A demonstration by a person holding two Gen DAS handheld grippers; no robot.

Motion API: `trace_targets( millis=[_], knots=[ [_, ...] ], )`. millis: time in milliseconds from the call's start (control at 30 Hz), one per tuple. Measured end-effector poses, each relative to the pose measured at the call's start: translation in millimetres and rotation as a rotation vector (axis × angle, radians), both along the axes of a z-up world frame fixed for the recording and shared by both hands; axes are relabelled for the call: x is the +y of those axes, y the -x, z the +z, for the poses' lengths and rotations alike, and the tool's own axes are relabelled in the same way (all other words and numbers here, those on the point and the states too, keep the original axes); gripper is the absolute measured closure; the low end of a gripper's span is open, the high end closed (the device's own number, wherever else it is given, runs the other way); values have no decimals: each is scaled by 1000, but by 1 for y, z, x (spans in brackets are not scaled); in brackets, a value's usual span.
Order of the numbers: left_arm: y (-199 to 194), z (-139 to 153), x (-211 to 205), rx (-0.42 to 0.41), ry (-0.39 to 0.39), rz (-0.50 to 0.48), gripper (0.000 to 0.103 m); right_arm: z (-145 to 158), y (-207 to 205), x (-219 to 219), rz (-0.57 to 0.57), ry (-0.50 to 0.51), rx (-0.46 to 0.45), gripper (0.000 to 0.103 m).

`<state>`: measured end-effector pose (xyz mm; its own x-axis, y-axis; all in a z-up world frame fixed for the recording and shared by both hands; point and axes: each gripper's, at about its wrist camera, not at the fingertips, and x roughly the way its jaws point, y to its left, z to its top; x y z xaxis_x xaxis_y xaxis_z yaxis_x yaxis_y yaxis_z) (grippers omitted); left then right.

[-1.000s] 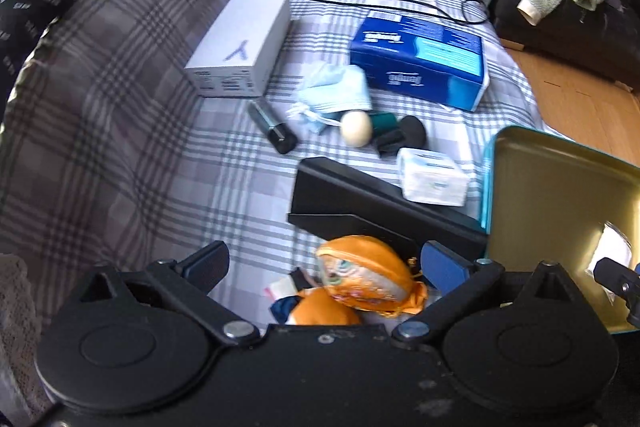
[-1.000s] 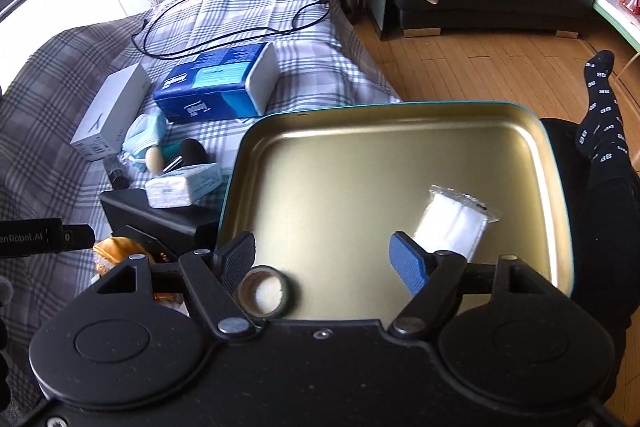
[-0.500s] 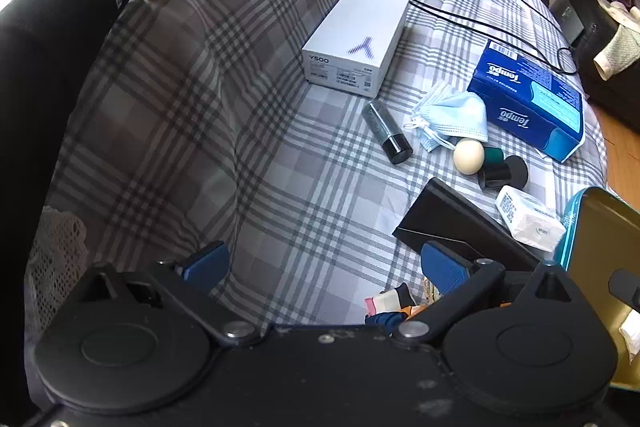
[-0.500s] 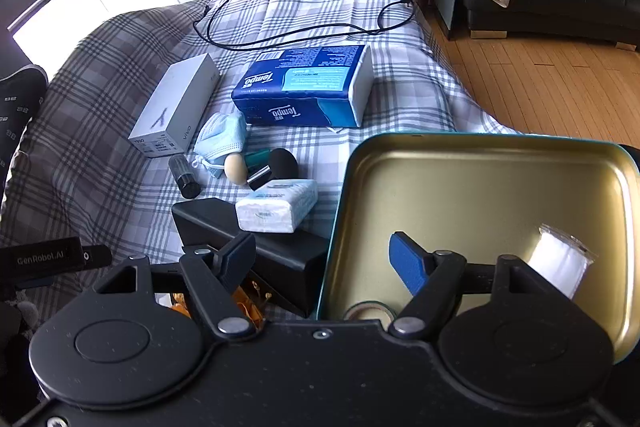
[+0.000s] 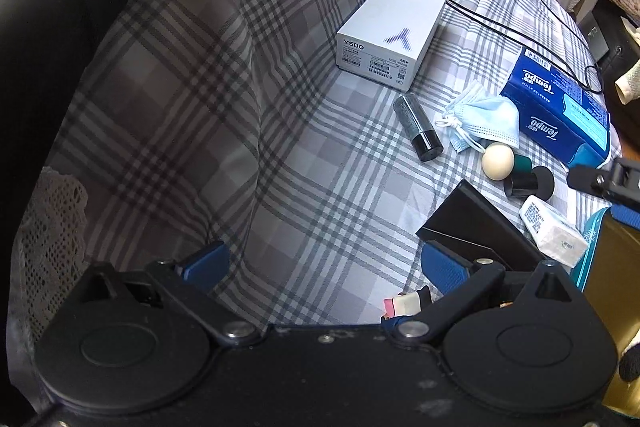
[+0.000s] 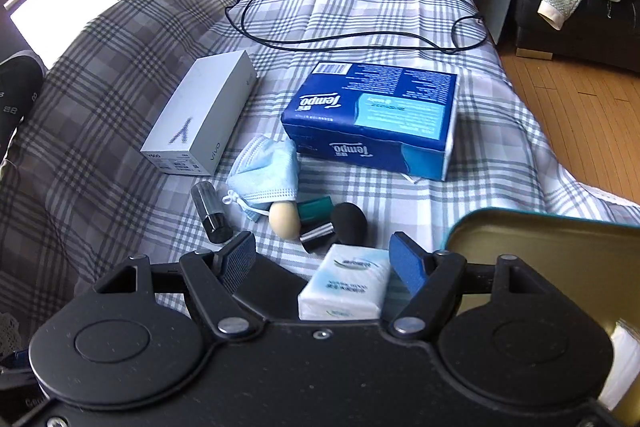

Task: Organize soft objects
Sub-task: 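Move the right gripper to the blue face mask and grasp it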

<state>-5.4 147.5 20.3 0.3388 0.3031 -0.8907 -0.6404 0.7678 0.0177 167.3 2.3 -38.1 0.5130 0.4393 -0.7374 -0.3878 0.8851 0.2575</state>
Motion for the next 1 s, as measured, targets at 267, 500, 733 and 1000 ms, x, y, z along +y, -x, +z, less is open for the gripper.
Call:
trace_targets(
  millis=[267,500,733,1000],
  knots=[
    [-7,-22,-4,66,30,-16,1,-8,-25,49,81,9,-13,32],
    [-6,-33,6,87,77,36,1,-15,-43,66,94,38,-15,32],
    [-11,-39,-2,105,83,-3,1,-13,-57,83,91,59,-39,25],
    [-9,-42,1,111,81,10,1,-36,-61,120,154,216,-53,21]
  ],
)
